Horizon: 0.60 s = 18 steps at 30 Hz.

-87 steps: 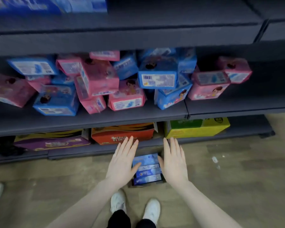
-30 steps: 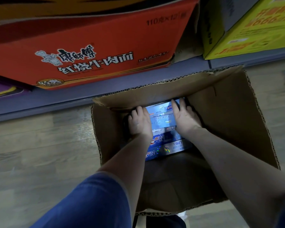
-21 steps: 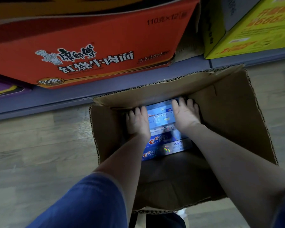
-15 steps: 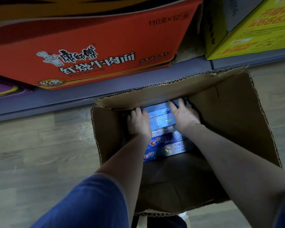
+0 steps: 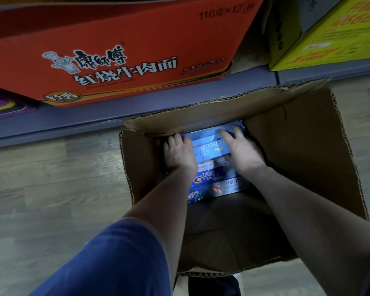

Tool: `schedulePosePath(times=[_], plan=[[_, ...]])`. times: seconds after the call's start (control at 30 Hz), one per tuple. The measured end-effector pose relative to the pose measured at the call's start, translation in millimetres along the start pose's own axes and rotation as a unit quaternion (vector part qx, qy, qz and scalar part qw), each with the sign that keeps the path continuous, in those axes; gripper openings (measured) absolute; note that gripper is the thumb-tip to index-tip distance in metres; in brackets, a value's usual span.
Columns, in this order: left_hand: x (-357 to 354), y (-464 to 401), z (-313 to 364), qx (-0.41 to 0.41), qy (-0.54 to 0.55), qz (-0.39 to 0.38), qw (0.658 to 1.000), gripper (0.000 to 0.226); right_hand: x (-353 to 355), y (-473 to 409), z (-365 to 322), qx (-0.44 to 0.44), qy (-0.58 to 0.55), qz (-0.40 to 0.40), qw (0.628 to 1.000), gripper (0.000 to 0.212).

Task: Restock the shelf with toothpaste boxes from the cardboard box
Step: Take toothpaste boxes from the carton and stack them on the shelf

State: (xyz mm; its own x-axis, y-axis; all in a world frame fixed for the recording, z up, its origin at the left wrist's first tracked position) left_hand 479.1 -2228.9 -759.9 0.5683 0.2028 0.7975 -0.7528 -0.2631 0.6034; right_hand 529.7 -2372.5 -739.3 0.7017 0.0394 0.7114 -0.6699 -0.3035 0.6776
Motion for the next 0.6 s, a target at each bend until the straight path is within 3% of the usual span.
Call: schedulePosePath(times=[0.13,0.37,0.5,0.6], plan=[[0,8,-1,0.006,0.038,-0.014,0.999,0.058,-5,5,5,0.009,-0.019,0.033,0.999,0.067],[6,22,1,-0.002,-0.029,-0.041,0.999,0.102,1,13,2,0.008,0.006,0.046,0.999,0.056],[-3,39,6,-0.004,0.01,-0.08,0.997,0.107,2,18,3,0.012,0.053,0.055,0.997,0.058],[-6,46,9,0.008,0.057,-0.09,0.994,0.104,0,19,5,-0.009,0.025,0.044,0.999,0.064]])
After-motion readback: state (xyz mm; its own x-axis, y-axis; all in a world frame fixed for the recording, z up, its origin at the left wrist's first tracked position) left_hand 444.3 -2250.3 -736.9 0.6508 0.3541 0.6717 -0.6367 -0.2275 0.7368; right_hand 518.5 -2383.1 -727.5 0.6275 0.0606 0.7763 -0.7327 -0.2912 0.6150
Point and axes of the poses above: each hand's wrist, its own y-axis away from the middle knuckle, its own x-axis out of the back of the hand, z = x × y, the point moved 1 cm from there along -y, towards the middle knuckle, and after that the axes turned 3 degrees about -z, right-handed, at the moved point
